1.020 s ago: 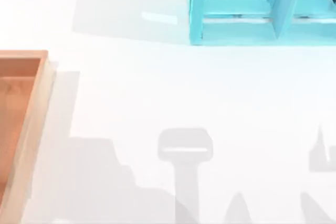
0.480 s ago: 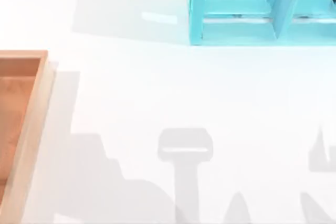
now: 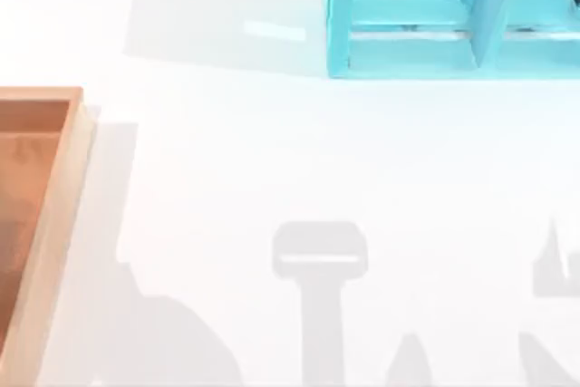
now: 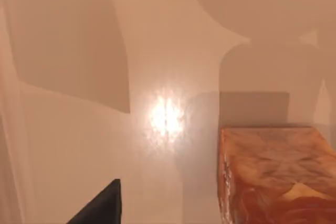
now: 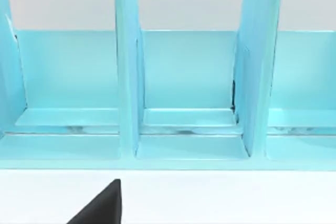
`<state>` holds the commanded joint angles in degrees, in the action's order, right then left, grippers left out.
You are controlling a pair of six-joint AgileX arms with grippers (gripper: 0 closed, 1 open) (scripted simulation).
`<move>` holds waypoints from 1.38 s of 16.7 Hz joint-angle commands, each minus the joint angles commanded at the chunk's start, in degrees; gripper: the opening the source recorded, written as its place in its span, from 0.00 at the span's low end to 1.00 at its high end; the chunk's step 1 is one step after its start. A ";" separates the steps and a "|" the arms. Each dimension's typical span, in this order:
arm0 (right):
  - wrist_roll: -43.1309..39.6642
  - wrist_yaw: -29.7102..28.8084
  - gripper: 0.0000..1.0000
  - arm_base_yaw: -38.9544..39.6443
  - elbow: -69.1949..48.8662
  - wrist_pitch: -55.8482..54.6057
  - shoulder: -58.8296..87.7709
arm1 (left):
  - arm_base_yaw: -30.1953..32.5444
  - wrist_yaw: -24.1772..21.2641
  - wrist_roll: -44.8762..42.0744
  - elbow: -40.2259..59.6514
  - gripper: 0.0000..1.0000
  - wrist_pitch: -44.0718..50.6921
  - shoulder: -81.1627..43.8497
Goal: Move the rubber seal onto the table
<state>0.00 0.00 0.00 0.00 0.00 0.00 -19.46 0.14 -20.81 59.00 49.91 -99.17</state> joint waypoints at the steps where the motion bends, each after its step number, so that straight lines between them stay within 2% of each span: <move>1: 0.00 0.00 1.00 0.00 0.00 0.00 0.00 | 0.02 -0.01 0.02 -1.39 1.00 -1.63 -0.24; 8: 0.00 0.00 1.00 0.00 0.00 0.00 0.00 | 0.05 -0.01 0.04 -3.57 1.00 -4.58 -0.89; 21: 0.00 0.00 1.00 0.00 0.00 0.00 0.00 | 0.05 -0.01 0.04 -3.57 0.02 -4.58 -0.89; 23: 0.00 0.00 1.00 0.00 0.00 0.00 0.00 | 0.05 -0.01 0.04 -3.57 0.00 -4.58 -0.89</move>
<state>0.00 0.00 0.00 0.00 0.00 0.00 -19.41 0.13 -20.77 55.43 45.33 -100.06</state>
